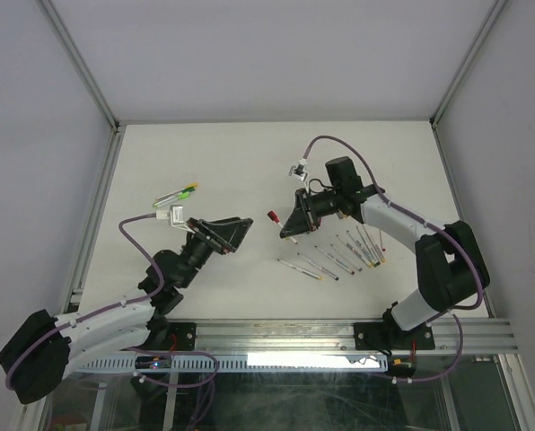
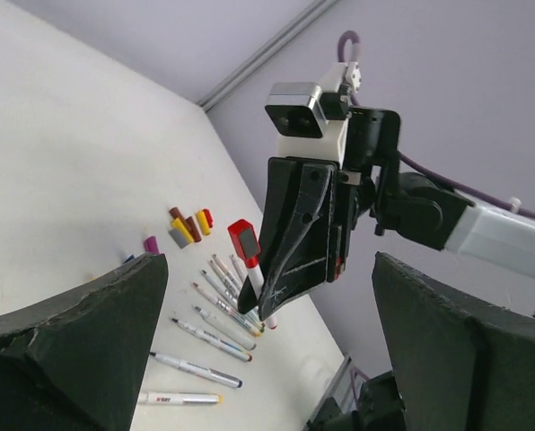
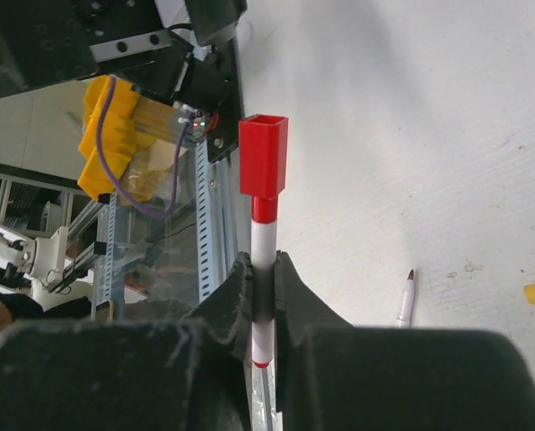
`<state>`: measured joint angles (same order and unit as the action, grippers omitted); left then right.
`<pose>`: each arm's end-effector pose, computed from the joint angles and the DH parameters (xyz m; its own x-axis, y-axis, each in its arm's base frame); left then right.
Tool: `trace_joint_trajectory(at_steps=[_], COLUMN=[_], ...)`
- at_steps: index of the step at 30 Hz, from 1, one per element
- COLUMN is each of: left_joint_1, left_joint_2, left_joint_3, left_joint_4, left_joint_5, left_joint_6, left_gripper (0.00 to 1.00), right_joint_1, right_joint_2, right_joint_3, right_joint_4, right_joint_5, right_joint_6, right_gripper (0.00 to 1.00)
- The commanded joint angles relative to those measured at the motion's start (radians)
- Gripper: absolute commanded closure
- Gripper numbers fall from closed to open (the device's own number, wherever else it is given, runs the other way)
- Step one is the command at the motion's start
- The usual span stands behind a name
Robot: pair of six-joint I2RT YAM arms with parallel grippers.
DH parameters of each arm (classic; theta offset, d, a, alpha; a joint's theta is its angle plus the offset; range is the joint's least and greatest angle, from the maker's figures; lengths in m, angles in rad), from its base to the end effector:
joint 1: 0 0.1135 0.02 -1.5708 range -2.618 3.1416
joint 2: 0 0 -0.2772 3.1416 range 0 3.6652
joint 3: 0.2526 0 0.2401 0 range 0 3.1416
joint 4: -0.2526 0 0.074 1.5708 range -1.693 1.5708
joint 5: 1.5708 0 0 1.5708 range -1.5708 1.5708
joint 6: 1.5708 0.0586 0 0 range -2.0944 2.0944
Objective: Open the pen caps
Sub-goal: Open the pen cap from the pen.
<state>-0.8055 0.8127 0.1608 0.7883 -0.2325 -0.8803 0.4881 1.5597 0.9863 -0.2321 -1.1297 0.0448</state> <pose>0.1347 -0.1208 0.2393 -0.3591 -0.7091 -0.6069 0.4189 0.4586 -0.7837 0.2519 0.1938 0.2436 -0.6701 -0.3341 -0.6628 -0.7242 0.0984 0.6825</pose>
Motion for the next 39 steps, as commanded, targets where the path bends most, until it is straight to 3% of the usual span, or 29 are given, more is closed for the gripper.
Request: trace_joint_trajectory(at_steps=[1,6,15,21,27,39], left_joint_1=[-0.002,0.034,0.108,0.103,0.081,0.075], left_joint_2=[0.055,0.180,0.456,0.598,0.698,0.716], left_joint_3=[-0.044,-0.012,0.101,0.185,0.247,0.284], left_joint_4=[0.339,0.529,0.852,0.904,0.930,0.951], left_joint_5=[0.086,0.266,0.484,0.532,0.561,0.530], left_joint_6=[0.139,0.134,-0.019,-0.091,-0.099,-0.084], left_gripper=[0.01,0.01,0.01,0.09,0.25,0.43], right_joint_1=[-0.048,-0.069,-0.076,-0.085,-0.086,-0.083], right_joint_2=[-0.062,-0.073,-0.116,-0.137,-0.119,-0.088], right_joint_3=[0.043,0.034,0.026,0.009,-0.003,-0.009], right_joint_4=[-0.074,-0.058,-0.018,0.035,0.080,0.088], right_joint_5=[-0.202,-0.300,-0.376,-0.394,-0.406,-0.394], right_joint_6=[-0.131,-0.134,-0.096,-0.048,-0.003,0.004], right_gripper=[1.00,1.00,1.00,1.00,1.00,1.00])
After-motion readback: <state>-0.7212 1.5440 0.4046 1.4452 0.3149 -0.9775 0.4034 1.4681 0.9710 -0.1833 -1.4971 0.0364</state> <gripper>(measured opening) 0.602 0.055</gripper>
